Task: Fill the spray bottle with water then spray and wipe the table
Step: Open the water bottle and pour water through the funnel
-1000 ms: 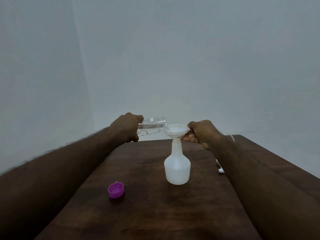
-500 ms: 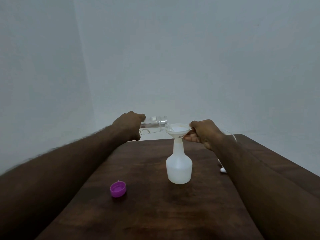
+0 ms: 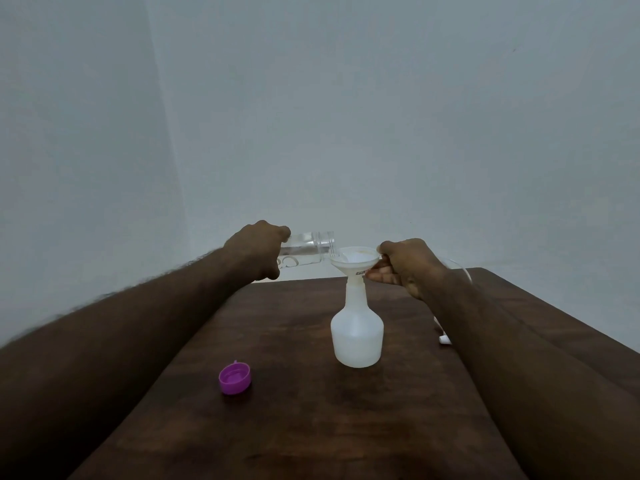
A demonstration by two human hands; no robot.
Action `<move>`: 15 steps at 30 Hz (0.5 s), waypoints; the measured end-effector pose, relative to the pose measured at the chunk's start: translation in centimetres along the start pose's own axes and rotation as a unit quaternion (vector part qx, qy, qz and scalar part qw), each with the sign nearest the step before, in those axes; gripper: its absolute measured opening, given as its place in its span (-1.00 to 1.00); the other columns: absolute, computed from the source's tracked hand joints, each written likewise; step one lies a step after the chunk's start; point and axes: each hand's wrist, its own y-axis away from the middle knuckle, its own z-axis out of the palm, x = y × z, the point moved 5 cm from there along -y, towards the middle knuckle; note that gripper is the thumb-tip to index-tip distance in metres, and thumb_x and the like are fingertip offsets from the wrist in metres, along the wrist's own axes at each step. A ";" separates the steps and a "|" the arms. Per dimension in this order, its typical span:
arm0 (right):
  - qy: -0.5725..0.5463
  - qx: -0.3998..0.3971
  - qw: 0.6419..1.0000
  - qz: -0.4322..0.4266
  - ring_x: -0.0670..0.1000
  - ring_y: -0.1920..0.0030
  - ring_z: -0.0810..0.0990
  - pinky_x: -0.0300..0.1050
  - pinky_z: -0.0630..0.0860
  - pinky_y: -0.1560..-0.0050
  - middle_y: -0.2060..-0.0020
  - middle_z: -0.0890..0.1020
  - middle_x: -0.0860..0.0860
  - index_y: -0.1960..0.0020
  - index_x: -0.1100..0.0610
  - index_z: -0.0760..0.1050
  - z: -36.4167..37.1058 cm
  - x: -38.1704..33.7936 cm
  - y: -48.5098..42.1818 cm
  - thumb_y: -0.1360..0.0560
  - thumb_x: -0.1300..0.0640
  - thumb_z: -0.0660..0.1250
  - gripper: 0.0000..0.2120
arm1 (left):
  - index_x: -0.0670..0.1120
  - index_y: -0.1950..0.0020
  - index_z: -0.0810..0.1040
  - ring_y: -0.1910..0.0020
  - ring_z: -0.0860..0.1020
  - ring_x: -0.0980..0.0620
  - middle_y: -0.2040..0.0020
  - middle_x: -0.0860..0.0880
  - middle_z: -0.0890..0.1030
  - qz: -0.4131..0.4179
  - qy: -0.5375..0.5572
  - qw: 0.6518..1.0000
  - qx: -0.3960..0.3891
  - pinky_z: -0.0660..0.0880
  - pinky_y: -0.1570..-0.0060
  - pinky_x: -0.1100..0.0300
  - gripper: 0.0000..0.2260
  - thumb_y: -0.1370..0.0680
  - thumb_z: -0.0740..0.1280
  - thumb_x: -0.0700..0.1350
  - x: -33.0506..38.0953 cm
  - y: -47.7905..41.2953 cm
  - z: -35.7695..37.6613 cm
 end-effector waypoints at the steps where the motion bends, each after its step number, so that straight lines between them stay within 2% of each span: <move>1: 0.002 0.001 1.000 0.001 0.10 0.41 0.68 -0.11 0.67 0.37 0.22 0.63 0.29 -0.18 0.47 0.45 0.0 0.0 0.0 -0.58 0.32 0.21 -0.75 | -0.05 -0.33 0.42 0.29 0.43 -0.04 0.28 0.05 0.31 0.000 -0.001 1.000 0.000 0.47 0.26 0.12 -0.46 -0.37 0.45 -0.23 0.0 0.0 0.0; 4: 0.001 0.001 1.000 0.000 0.10 0.41 0.69 -0.12 0.65 0.40 0.20 0.63 0.30 -0.18 0.47 0.45 0.0 0.0 0.0 -0.58 0.32 0.21 -0.75 | -0.04 -0.32 0.42 0.31 0.42 -0.02 0.28 0.05 0.32 0.001 -0.001 1.000 0.001 0.47 0.25 0.13 -0.46 -0.37 0.44 -0.23 0.0 0.0 0.0; 8: 0.006 -0.001 1.000 -0.001 0.15 0.32 0.69 -0.08 0.68 0.32 0.11 0.63 0.35 -0.18 0.46 0.44 0.1 0.0 0.1 -0.58 0.32 0.21 -0.75 | -0.04 -0.33 0.42 0.24 0.44 -0.05 0.19 0.01 0.35 0.001 0.000 1.000 0.002 0.44 0.27 0.14 -0.46 -0.37 0.44 -0.22 -0.1 0.1 0.0; 11: 0.008 0.002 1.000 0.000 0.15 0.33 0.69 -0.10 0.67 0.36 0.13 0.63 0.33 -0.17 0.45 0.44 0.0 0.0 0.0 -0.57 0.32 0.21 -0.76 | -0.05 -0.32 0.42 0.26 0.44 -0.05 0.27 0.05 0.31 0.001 0.001 1.000 -0.003 0.43 0.27 0.14 -0.46 -0.37 0.45 -0.23 0.0 0.0 0.0; 15: 0.008 0.001 1.000 0.001 0.14 0.35 0.68 -0.12 0.66 0.37 0.17 0.62 0.32 -0.13 0.42 0.44 0.1 0.1 0.1 -0.58 0.32 0.21 -0.80 | -0.04 -0.33 0.42 0.26 0.43 -0.04 0.28 0.07 0.29 -0.001 0.000 1.000 -0.004 0.43 0.28 0.15 -0.46 -0.37 0.45 -0.23 -0.1 0.1 0.0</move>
